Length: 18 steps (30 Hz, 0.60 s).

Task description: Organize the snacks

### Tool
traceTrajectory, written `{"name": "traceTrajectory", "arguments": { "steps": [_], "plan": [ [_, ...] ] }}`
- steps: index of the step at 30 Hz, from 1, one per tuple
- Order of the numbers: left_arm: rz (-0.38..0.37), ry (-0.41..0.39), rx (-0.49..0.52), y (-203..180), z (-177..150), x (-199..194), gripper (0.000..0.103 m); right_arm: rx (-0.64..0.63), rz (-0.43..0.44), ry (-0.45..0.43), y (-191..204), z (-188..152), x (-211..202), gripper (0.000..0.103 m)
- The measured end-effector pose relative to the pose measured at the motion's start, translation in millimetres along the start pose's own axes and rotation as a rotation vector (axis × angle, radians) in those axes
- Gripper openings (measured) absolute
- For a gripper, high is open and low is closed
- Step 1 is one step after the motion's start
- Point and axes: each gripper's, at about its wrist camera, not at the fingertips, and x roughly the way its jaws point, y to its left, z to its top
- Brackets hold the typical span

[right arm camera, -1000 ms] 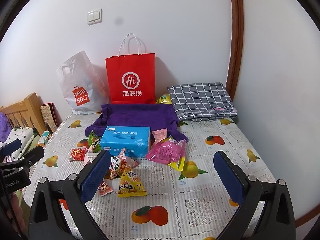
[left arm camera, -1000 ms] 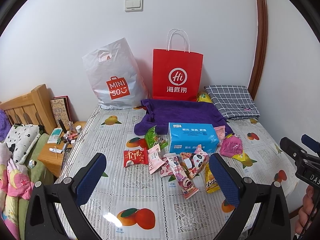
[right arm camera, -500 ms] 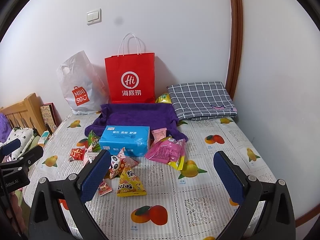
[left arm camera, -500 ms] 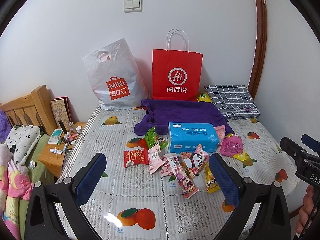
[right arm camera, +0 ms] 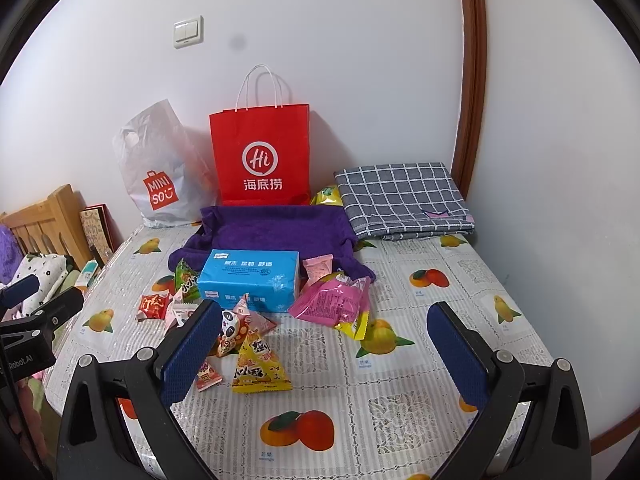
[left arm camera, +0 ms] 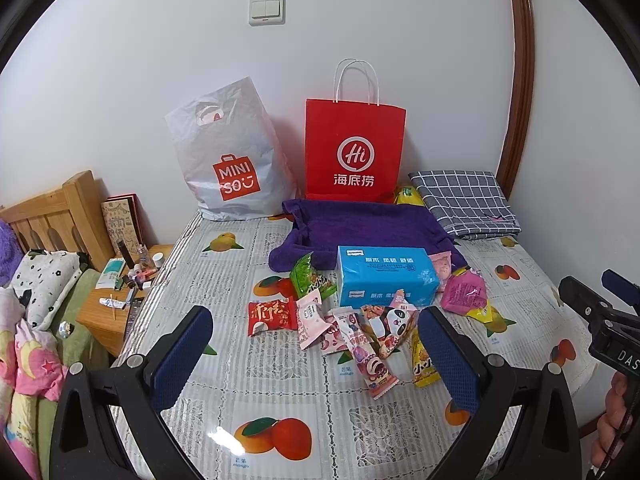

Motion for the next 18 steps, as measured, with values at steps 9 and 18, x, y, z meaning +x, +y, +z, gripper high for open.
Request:
{"name": "traceTrajectory", "arguments": {
  "steps": [9,18],
  "plan": [
    [0.005,0.003,0.006,3.9,1.8,11.6,0.103,-0.024,0.009,-0.009,-3.2,-0.2,14.4,0.101],
    [0.011,0.045,0.011,9.5,-2.0,48.3,0.103,-0.05,0.003,0.028,-11.6,-6.3,60.4,0.101]
  ]
}}
